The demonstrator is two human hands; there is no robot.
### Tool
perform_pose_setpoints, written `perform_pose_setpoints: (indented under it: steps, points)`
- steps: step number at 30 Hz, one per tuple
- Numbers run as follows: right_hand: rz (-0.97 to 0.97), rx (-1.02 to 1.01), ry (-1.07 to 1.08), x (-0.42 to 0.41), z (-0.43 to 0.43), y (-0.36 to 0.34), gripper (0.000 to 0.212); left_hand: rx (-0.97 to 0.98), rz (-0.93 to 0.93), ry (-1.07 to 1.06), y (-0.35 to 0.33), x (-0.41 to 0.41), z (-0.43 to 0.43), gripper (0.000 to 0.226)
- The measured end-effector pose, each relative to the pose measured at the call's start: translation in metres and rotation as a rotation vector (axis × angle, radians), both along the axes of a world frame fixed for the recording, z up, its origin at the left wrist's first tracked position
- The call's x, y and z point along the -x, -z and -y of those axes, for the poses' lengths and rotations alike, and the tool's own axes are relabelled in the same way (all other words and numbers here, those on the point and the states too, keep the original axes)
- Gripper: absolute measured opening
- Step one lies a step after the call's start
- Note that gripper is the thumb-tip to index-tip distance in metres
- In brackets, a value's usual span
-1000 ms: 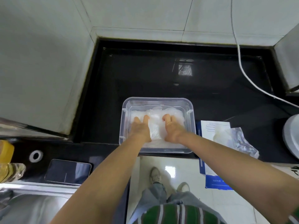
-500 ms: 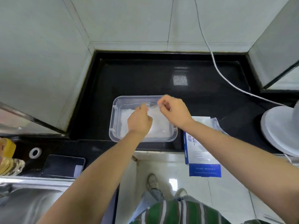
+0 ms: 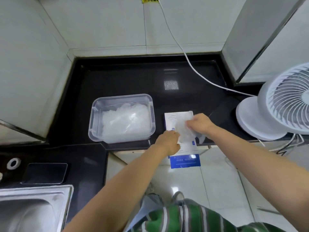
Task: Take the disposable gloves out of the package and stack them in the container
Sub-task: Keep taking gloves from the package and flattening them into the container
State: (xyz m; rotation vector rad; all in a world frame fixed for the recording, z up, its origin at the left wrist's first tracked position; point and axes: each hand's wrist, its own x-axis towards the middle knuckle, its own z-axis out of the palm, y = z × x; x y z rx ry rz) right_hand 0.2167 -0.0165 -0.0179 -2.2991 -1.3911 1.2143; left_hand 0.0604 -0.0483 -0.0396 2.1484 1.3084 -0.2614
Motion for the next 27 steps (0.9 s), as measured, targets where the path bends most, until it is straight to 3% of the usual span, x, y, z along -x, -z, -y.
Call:
perform_pose_setpoints:
  steps: [5,10,14,18,20,22,24,27]
  points:
    - [-0.342,-0.303,0.188,-0.006,0.003,-0.015,0.023,-0.058,-0.175,0.111,0.012,-0.003,0.008,0.052]
    - [-0.464,-0.509,0.258,-0.007,0.0,-0.032,0.031,-0.013,-0.135,0.075,0.01,-0.005,0.007,0.05]
    - [-0.473,-0.541,0.222,-0.006,-0.001,-0.037,0.024,0.038,0.184,-0.254,0.005,0.003,0.001,0.036]
    - [-0.457,-0.364,0.026,-0.002,0.003,-0.032,0.021,-0.049,0.549,-0.72,-0.018,0.008,-0.011,0.026]
    - [-0.475,-0.309,-0.054,0.003,0.004,-0.03,0.019,-0.084,0.735,-0.866,-0.033,0.011,-0.017,0.031]
    - [-0.488,-0.29,-0.114,0.006,0.002,-0.032,0.021,-0.087,0.855,-0.904,-0.046,0.015,-0.023,0.048]
    - [-0.532,-0.286,-0.176,0.013,-0.002,-0.035,0.019,0.038,0.875,-0.84,-0.057,0.023,-0.026,0.056]
    - [-0.633,-0.245,-0.232,0.026,-0.008,-0.04,0.021,0.128,0.873,-0.705,-0.063,0.037,-0.025,0.019]
